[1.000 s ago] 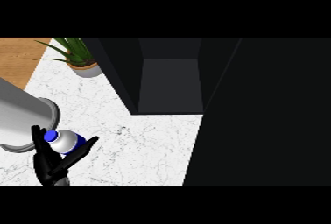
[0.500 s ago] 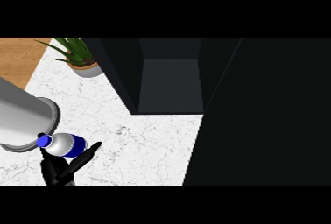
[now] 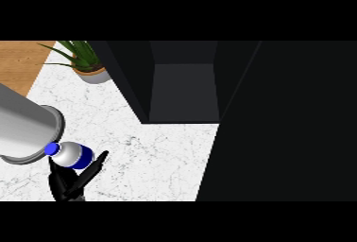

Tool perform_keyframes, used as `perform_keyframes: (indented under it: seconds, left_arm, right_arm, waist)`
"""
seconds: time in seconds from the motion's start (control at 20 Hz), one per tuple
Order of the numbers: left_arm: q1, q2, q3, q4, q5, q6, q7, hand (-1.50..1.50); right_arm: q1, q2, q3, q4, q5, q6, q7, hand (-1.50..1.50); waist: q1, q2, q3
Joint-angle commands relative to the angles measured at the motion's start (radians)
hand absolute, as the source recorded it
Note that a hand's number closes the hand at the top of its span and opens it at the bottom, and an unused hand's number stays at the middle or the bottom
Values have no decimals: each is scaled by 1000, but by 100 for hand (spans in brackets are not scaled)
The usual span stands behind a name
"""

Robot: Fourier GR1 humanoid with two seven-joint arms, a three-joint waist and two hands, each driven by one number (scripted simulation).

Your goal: Pick up the bottled water, place it into the cabinet and close the cabinet

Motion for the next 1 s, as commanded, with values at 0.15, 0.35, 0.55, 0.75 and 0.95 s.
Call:
perform_keyframes:
  seconds: [0.15, 0.35, 0.55, 0.75, 0.95]
  left_arm:
    - [-49, 34, 35, 112, 54, -102, -73, 150]
    - [-67, 60, 40, 155, 67, -159, -83, 150]
    - [-67, 2, 9, 61, 82, -133, -57, 150]
    - [-79, 52, 62, 124, 128, -212, -127, 150]
    - [-105, 38, -151, 68, -6, -327, 24, 150]
  right_arm:
    - [35, -24, 18, -130, 89, 3, 68, -150]
    - [51, -17, 91, -120, 141, -35, 28, -150]
    - [48, -67, -7, -138, 62, -9, 13, -150]
    - [52, -21, 147, -98, 186, -58, 25, -150]
    - [-24, -56, -9, -70, 33, -19, 7, -150]
  waist:
    - [0, 0, 0]
    - [-5, -1, -1]
    - [0, -2, 1]
    - [-5, -2, -1]
    - [-8, -2, 0]
